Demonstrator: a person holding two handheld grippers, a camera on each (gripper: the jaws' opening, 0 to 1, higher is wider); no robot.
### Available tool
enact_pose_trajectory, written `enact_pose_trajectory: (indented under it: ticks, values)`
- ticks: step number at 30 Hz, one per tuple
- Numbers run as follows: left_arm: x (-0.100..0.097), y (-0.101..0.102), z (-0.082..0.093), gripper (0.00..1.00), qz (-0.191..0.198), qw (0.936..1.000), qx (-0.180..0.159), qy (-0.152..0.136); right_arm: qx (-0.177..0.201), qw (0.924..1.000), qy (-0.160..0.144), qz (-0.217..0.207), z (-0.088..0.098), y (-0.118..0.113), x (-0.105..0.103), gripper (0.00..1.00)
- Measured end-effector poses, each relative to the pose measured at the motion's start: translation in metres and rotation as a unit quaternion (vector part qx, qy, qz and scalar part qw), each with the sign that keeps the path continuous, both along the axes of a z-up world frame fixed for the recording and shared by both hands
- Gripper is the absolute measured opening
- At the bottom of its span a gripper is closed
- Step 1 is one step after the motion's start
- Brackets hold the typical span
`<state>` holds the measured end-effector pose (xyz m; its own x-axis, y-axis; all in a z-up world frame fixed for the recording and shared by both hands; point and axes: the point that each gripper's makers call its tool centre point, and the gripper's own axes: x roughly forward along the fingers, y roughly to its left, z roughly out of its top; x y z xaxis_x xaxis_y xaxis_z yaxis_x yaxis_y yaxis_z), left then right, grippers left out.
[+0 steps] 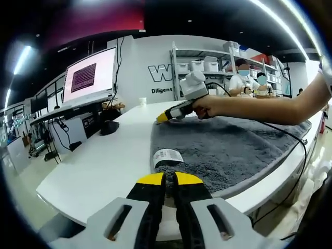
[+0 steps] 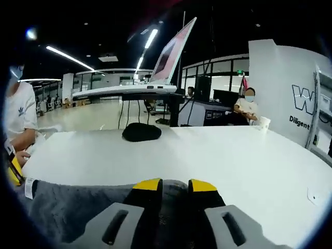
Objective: Open the folded towel by lifting each exposed corner and separating the folded layers until the towel lies flat within the target outline without major curled edges
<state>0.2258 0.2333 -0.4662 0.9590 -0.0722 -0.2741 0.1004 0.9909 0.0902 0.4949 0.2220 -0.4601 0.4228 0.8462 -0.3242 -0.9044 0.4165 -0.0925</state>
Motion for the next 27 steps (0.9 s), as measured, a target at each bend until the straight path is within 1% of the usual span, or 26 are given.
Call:
enact_pose_trajectory:
  ticks: [2, 3, 5, 7, 10, 12, 14, 15, 19, 21, 23, 24, 25, 27]
  values:
    - [0.000, 0.001, 0.001, 0.08, 0.000, 1.0000, 0.006, 0.001, 0.010, 0.9999, 0.004, 0.003, 0.006, 0.000, -0.001, 0.16]
    - [0.001, 0.002, 0.005, 0.09, -0.002, 0.9999, 0.013, -0.001, 0.012, 0.9999, 0.006, 0.002, 0.008, -0.001, -0.001, 0.18]
    - [0.002, 0.005, 0.013, 0.09, 0.003, 0.9998, 0.017, -0.013, 0.014, 0.9999, 0.003, 0.003, 0.006, -0.002, 0.001, 0.21]
    - [0.003, 0.007, 0.016, 0.09, 0.007, 0.9996, 0.019, -0.018, 0.015, 0.9999, 0.001, 0.001, 0.006, -0.005, 0.001, 0.21]
    - [0.002, 0.008, 0.019, 0.11, 0.010, 0.9995, 0.020, -0.023, 0.020, 0.9998, 0.006, -0.003, 0.009, -0.010, 0.003, 0.22]
    - [0.002, 0.008, 0.022, 0.12, 0.011, 0.9994, 0.021, -0.027, 0.024, 0.9997, 0.008, -0.003, 0.011, -0.013, 0.001, 0.23]
    - [0.001, 0.009, 0.024, 0.15, 0.014, 0.9992, 0.021, -0.032, 0.028, 0.9996, 0.003, 0.001, 0.018, -0.020, -0.005, 0.24]
    - [0.001, 0.009, 0.028, 0.17, 0.019, 0.9987, 0.019, -0.042, 0.028, 0.9996, 0.001, 0.003, 0.018, -0.019, -0.004, 0.24]
    - [0.002, 0.008, 0.036, 0.20, 0.021, 0.9979, 0.012, -0.060, 0.027, 0.9996, -0.011, 0.004, 0.022, -0.023, -0.004, 0.29]
    - [0.003, 0.006, 0.037, 0.23, 0.020, 0.9979, 0.012, -0.061, 0.028, 0.9996, -0.010, 0.004, 0.025, -0.029, -0.007, 0.31]
    - [0.004, 0.004, 0.038, 0.25, 0.020, 0.9980, 0.014, -0.059, 0.029, 0.9995, -0.014, 0.003, 0.027, -0.038, -0.013, 0.32]
    - [0.005, 0.003, 0.035, 0.27, 0.018, 0.9986, 0.009, -0.049, 0.030, 0.9995, -0.014, 0.000, 0.029, -0.042, -0.016, 0.32]
    - [0.005, 0.001, 0.032, 0.28, 0.015, 0.9989, 0.012, -0.043, 0.030, 0.9994, -0.014, -0.002, 0.028, -0.041, -0.016, 0.33]
    - [0.006, -0.002, 0.031, 0.33, 0.015, 0.9990, 0.015, -0.039, 0.032, 0.9994, -0.013, -0.005, 0.029, -0.044, -0.016, 0.34]
